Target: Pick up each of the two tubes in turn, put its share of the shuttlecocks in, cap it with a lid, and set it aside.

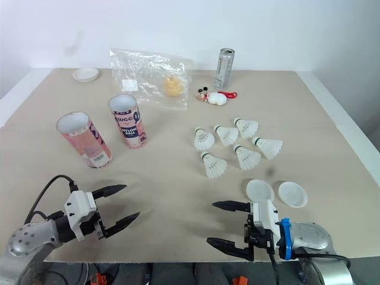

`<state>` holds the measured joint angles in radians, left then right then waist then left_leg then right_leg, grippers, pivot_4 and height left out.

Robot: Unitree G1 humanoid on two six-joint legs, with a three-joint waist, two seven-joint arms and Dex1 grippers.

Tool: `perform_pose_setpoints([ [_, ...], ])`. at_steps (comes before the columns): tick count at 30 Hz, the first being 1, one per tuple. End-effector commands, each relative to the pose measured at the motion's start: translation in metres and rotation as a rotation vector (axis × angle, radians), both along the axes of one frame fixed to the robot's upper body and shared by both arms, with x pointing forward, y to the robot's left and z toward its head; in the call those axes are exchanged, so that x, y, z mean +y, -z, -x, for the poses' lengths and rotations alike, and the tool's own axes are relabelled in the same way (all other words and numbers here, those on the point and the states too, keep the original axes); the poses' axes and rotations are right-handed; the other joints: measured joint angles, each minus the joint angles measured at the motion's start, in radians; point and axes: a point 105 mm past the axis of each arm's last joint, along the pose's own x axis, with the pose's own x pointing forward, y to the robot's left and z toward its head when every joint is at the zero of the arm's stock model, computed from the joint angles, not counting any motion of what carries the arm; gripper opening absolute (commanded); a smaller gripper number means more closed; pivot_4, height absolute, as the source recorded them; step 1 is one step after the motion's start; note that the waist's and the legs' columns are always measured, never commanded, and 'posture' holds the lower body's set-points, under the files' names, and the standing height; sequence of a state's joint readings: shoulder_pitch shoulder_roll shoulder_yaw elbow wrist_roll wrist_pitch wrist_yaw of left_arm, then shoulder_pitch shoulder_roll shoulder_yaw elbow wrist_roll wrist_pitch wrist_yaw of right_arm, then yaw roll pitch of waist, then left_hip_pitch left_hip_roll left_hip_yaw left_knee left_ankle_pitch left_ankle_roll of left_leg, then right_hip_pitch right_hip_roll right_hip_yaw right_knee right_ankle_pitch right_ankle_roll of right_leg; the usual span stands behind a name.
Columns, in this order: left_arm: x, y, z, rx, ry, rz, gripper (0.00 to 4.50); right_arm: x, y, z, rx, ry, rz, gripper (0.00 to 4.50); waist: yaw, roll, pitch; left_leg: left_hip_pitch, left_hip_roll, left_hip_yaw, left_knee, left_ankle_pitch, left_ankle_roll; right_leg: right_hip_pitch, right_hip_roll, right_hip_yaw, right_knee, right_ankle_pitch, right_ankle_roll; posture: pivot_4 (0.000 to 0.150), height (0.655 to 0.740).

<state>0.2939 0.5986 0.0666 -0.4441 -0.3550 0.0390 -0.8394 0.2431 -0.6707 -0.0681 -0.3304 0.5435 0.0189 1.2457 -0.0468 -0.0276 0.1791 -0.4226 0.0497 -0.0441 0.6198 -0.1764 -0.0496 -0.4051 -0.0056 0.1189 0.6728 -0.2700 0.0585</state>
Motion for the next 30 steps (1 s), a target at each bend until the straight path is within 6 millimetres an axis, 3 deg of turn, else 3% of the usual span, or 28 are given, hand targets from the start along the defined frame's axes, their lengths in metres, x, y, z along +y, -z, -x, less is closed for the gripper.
perform_pose_setpoints([
  [1, -0.005, -0.009, 0.003, -0.048, 0.048, 0.005, 4.5, 0.002, -0.003, 0.0, -0.016, -0.019, -0.002, 4.47, 0.0, 0.0, 0.0, 0.0, 0.0, 0.0, 0.0, 0.0, 0.0, 0.0, 0.0, 0.0, 0.0, 0.0, 0.0, 0.15, 0.74],
  [18, -0.017, -0.03, 0.005, -0.103, 0.172, 0.093, 4.5, 0.004, -0.002, -0.002, -0.024, -0.019, -0.007, 4.47, 0.0, 0.0, 0.0, 0.0, 0.0, 0.0, 0.0, 0.0, 0.0, 0.0, 0.0, 0.0, 0.0, 0.0, 0.0, 0.15, 0.74],
  [26, -0.016, -0.019, 0.004, -0.104, 0.17, 0.03, 4.5, 0.005, -0.002, -0.001, -0.023, -0.021, -0.01, 4.47, 0.0, 0.0, 0.0, 0.0, 0.0, 0.0, 0.0, 0.0, 0.0, 0.0, 0.0, 0.0, 0.0, 0.0, 0.0, 0.15, 0.74],
  [30, -0.006, -0.019, -0.007, -0.141, 0.048, 0.026, 4.5, 0.01, -0.02, -0.011, -0.061, -0.023, -0.032, 4.47, -0.001, 0.0, 0.0, 0.001, 0.0, 0.0, 0.0, 0.0, 0.0, 0.001, 0.0, 0.0, 0.0, 0.001, 0.0, 0.15, 0.74],
])
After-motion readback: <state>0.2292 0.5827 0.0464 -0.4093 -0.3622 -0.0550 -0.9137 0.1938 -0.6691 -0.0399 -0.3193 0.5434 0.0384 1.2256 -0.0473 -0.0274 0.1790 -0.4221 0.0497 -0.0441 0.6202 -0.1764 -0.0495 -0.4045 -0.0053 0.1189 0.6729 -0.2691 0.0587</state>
